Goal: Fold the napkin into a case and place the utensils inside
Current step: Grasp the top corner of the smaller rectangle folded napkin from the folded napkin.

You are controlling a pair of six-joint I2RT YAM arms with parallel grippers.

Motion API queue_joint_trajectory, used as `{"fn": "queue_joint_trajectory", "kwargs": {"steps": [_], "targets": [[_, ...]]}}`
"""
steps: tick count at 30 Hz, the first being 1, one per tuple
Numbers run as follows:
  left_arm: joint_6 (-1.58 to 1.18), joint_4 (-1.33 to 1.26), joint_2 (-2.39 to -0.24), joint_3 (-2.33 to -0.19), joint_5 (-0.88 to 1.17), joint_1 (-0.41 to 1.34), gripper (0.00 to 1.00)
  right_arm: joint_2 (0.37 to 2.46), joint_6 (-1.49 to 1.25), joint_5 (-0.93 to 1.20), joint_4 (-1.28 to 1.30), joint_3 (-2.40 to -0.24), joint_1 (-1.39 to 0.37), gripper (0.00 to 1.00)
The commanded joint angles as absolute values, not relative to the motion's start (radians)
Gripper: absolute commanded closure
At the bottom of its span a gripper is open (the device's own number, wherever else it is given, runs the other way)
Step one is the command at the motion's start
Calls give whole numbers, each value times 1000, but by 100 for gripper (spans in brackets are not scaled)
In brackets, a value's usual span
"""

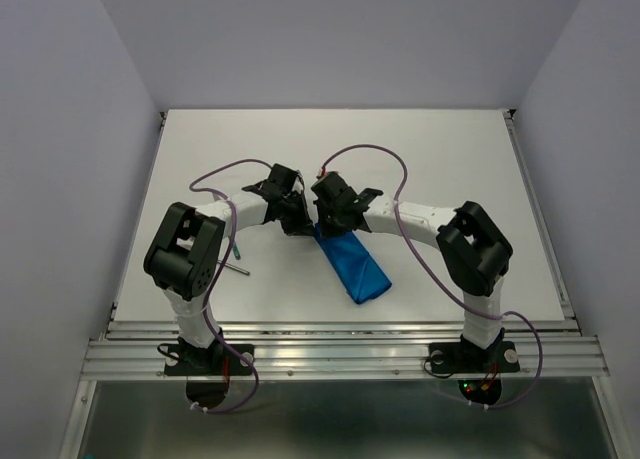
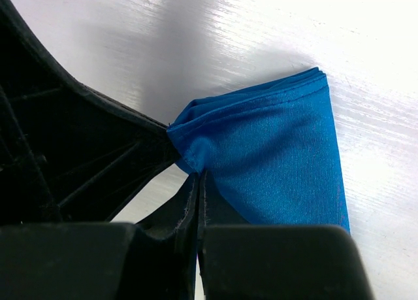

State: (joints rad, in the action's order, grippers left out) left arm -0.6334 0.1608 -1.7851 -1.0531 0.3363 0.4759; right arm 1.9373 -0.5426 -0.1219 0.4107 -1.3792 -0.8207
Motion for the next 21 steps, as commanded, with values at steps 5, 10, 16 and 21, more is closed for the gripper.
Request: {"fn": "queue_joint_trajectory", "kwargs": {"steps": [5, 10, 16, 21], "targets": [[-627, 155, -1775, -1042, 344, 476, 100, 1919, -523, -68, 365, -1401, -838, 99], [-629, 160, -1766, -1048, 353, 474, 100, 1939, -506, -52, 370, -1397, -847, 98], [-629, 169, -1756, -1051, 347, 468, 99, 1936, -494, -52, 370, -1397, -847, 87], [-617, 175, -1733, -1035, 347, 446, 83, 1905, -500, -64, 365, -1385, -847, 83]]}}
